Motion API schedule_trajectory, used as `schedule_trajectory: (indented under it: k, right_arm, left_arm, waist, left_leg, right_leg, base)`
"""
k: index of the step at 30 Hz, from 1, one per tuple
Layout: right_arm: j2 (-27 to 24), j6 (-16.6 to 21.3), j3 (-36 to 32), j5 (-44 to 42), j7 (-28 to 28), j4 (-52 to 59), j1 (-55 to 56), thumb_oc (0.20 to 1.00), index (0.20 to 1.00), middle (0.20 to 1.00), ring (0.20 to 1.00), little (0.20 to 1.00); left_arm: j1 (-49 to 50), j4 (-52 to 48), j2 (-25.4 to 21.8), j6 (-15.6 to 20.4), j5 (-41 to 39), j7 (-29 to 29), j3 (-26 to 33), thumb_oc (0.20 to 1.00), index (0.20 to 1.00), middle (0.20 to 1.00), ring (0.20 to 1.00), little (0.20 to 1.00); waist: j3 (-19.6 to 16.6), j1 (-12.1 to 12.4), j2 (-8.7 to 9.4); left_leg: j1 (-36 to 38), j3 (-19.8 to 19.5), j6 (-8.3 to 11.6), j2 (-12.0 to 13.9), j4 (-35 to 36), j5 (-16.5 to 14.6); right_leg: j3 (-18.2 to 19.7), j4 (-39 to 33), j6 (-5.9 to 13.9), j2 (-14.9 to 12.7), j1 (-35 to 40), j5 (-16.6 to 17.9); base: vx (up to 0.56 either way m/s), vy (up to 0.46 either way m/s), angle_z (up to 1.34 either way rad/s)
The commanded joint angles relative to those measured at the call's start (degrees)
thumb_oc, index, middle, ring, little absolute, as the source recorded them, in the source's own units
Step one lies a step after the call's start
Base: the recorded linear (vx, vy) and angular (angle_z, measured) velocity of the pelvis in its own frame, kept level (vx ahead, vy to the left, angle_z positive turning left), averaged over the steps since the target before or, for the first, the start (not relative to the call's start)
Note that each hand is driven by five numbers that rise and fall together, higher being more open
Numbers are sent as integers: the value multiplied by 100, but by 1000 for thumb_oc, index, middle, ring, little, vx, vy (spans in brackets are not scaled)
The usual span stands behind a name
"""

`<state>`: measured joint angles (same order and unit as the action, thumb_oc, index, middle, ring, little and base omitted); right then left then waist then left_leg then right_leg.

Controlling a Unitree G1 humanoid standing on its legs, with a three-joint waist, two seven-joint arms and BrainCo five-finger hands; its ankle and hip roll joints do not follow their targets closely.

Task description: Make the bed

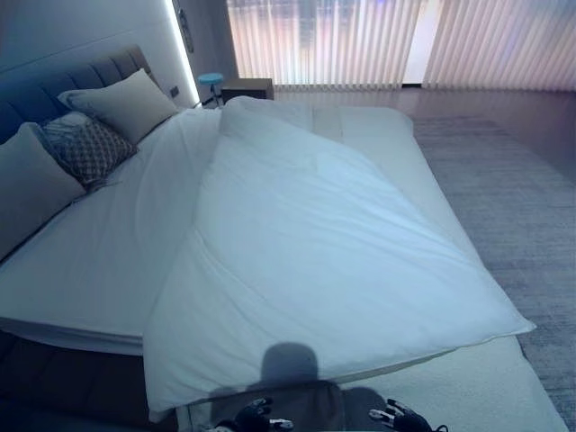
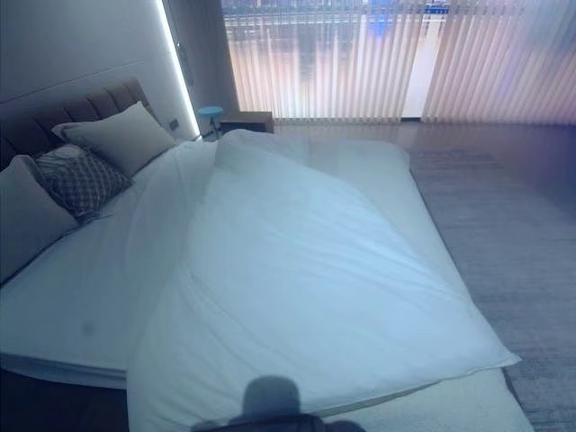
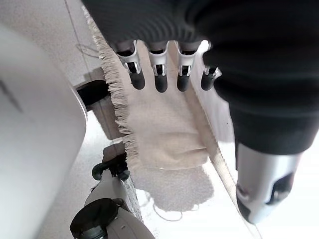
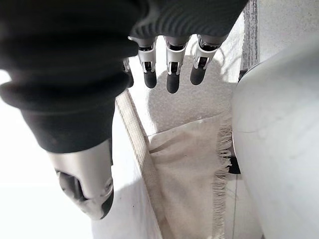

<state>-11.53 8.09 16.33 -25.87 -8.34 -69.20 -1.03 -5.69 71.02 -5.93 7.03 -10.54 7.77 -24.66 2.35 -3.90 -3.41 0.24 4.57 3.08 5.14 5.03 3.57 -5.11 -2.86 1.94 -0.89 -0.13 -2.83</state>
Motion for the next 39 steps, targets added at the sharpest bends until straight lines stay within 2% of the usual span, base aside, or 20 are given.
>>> schedule_trajectory:
  k: [1, 8, 12, 13, 17, 18, 21, 24, 31, 39]
  right_arm:
    - [222, 158, 159, 66, -55, -209, -211, 1000, 1000, 1000, 1000, 1000]
    - [189, 204, 88, -60, -7, -134, -201, 1000, 1000, 1000, 1000, 1000]
    - [177, 256, 201, -178, 158, 152, -359, 1000, 1000, 1000, 1000, 1000]
    - [177, 256, 201, -178, 158, 153, -360, 1000, 1000, 1000, 1000, 1000]
    - [166, 303, 273, -482, 318, 393, -535, 1000, 1000, 1000, 1000, 1000]
    - [166, 303, 273, -482, 318, 393, -535, 1000, 1000, 1000, 1000, 1000]
    - [122, 384, 293, -984, 437, 779, -634, 1000, 1000, 1000, 1000, 1000]
    - [87, 446, 282, -1143, 560, 998, -692, 1000, 1000, 1000, 1000, 1000]
    - [74, 546, 222, -1401, 684, 1181, -866, 1000, 1000, 1000, 1000, 1000]
    - [82, 541, 338, -1443, 677, 1452, -986, 1000, 1000, 1000, 1000, 1000]
  left_arm:
    - [-247, 29, 83, 225, -234, 94, 57, 1000, 1000, 1000, 1000, 1000]
    - [-241, -20, 113, 203, -521, 146, 97, 1000, 1000, 1000, 1000, 1000]
    - [-439, -147, 117, 162, -1183, 73, 225, 1000, 1000, 1000, 1000, 1000]
    - [-439, -147, 117, 162, -1184, 74, 225, 1000, 1000, 1000, 1000, 1000]
    - [-844, -280, 204, 209, -1878, -133, 258, 1000, 1000, 1000, 1000, 1000]
    - [-844, -280, 204, 209, -1878, -133, 258, 1000, 1000, 1000, 1000, 1000]
    - [-1252, -467, 333, 210, -2671, -198, 265, 1000, 1000, 1000, 1000, 1000]
    - [-1454, -556, 356, 221, -2977, -314, 351, 1000, 1000, 1000, 1000, 1000]
    - [-1800, -581, 375, 170, -3595, -375, 648, 1000, 1000, 1000, 1000, 1000]
    - [-2054, -487, 402, 80, -4049, -452, 975, 1000, 1000, 1000, 1000, 1000]
  waist:
    - [-4, -127, 351]
    - [50, -173, 391]
    - [400, -219, 488]
    - [397, -217, 489]
    - [804, -274, 642]
    - [803, -274, 642]
    - [1100, -401, 696]
    - [1217, -451, 692]
    - [1334, -524, 668]
    - [1362, -594, 642]
  left_leg:
    - [-68, 135, -82, -274, -3, -252]
    - [-70, 166, -89, -267, -3, -270]
    - [-269, 253, -108, -172, -3, -147]
    - [-272, 256, -108, -172, -3, -146]
    - [-959, 237, -101, -183, -680, -217]
    - [-961, 237, -101, -183, -681, -217]
    - [-1934, 209, -41, -181, -1625, -391]
    - [-2420, 230, 9, -103, -2094, -510]
    - [-3327, 216, 68, 77, -3136, -861]
    - [-3837, 210, 58, 140, -3510, -991]
  right_leg:
    - [302, -214, 444, -206, -69, 526]
    - [312, -214, 429, -165, -71, 516]
    - [374, 520, 383, -4, -688, 327]
    - [377, 527, 383, -4, -695, 324]
    - [297, 1125, 402, -18, -1332, 225]
    - [297, 1125, 402, -18, -1333, 225]
    - [252, 1688, 399, -45, -2095, 164]
    - [245, 2117, 384, -74, -2561, 57]
    - [226, 3012, 360, -108, -3448, -186]
    - [297, 3259, 353, -79, -3933, -235]
  base:
    - [0, 0, 0]
    - [-6, -2, 0]
    - [-131, -20, -4]
    - [-136, -28, -7]
    - [-170, -33, -12]
    - [-160, -44, -2]
    - [-193, -45, 9]
    - [-127, -11, 9]
    - [-72, -10, -7]
    - [-25, 11, -5]
